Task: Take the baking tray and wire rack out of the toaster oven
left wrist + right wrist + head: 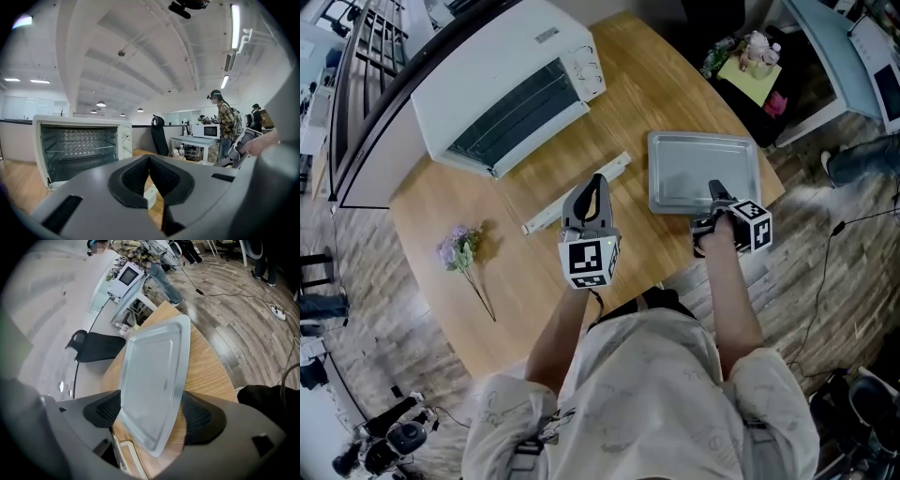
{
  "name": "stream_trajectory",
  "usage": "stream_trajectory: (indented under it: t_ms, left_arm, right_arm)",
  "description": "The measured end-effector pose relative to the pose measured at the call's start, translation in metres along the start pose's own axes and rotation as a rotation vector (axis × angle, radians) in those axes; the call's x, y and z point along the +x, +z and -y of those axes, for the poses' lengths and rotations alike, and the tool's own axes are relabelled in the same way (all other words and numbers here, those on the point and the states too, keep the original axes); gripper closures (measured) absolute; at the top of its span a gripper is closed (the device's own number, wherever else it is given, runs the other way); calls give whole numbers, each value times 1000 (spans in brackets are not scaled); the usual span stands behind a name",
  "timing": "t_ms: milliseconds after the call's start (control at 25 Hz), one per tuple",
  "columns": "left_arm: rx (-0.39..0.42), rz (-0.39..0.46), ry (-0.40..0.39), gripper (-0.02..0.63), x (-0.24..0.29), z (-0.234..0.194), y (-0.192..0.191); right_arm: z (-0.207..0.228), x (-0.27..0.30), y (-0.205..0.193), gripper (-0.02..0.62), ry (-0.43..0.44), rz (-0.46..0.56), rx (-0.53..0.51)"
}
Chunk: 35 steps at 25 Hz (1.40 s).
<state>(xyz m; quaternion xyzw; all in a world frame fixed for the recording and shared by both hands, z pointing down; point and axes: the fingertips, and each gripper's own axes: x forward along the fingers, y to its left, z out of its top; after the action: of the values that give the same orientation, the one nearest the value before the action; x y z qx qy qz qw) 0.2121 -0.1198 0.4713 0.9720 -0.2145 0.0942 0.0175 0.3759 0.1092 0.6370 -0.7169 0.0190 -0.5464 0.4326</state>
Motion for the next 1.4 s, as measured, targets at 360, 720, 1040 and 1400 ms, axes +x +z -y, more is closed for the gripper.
stream_trajectory:
  t_ms: [360, 720, 1040, 1400]
  left_arm:
    - [-23, 10, 43, 591, -2, -16, 1]
    - [-36, 35, 95, 591, -9, -35, 9]
    - [-43, 67, 151, 591, -24, -53, 20]
    - [-42, 103, 281, 591, -60, -94, 29]
  right_arm:
    - [-2, -2, -17, 190, -2, -55, 12]
    - [-18, -6, -29, 187, 22, -92, 0]
    - [-55, -7, -52, 187, 93, -142, -50]
    - [-94, 0, -107, 187, 150, -245, -146]
